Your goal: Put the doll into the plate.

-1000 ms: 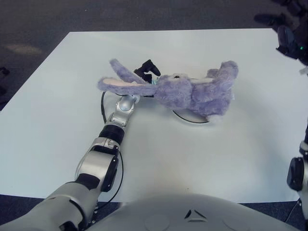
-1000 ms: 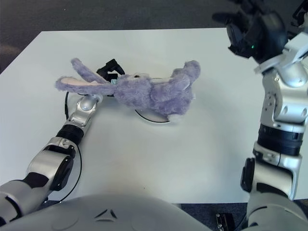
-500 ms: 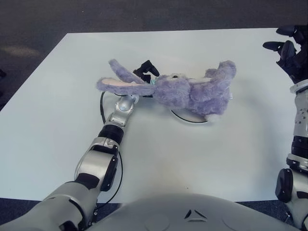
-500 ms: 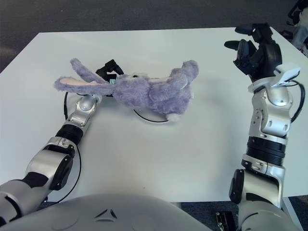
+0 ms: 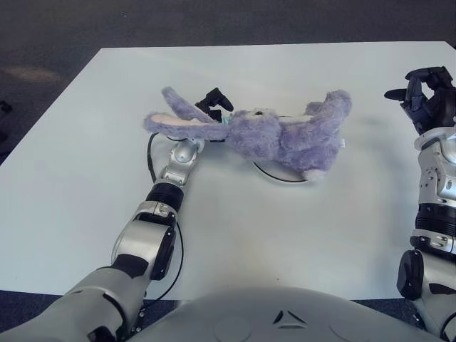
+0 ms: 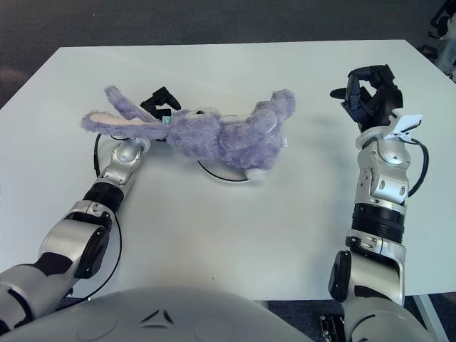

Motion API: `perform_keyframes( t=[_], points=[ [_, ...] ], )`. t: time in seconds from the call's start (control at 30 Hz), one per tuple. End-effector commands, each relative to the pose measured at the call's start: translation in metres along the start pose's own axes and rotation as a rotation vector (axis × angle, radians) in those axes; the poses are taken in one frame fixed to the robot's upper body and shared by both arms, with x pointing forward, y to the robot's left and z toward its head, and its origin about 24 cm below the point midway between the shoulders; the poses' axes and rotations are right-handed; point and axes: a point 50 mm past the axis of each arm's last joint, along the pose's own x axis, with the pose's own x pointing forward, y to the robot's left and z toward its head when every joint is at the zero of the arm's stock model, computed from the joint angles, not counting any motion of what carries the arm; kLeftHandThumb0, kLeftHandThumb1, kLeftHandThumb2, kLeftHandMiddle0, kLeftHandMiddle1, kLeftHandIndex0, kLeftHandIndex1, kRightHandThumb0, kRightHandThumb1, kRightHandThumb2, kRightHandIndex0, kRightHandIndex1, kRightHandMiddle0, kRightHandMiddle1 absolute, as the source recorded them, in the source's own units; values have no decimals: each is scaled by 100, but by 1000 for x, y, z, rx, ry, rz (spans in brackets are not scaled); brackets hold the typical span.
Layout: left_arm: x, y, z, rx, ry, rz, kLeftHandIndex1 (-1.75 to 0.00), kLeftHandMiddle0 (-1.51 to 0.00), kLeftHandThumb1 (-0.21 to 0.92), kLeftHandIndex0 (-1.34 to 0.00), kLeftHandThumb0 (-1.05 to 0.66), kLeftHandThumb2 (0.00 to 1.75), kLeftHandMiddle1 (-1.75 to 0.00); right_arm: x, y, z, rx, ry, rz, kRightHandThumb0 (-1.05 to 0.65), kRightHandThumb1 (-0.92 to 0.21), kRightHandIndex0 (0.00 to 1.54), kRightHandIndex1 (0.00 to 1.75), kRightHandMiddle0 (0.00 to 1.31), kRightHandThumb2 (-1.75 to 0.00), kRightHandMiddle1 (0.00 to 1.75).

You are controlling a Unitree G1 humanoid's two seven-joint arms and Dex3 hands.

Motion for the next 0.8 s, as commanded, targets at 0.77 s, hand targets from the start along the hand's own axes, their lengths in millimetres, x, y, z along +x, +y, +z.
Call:
perform_keyframes(
  t=[0.77],
  points=[
    [-20, 14, -33, -282, 159, 106, -175, -104, 47, -49, -43, 112, -175, -3, 8, -31, 25, 68, -3, -1, -42, 62, 161, 29, -116, 175]
  ],
)
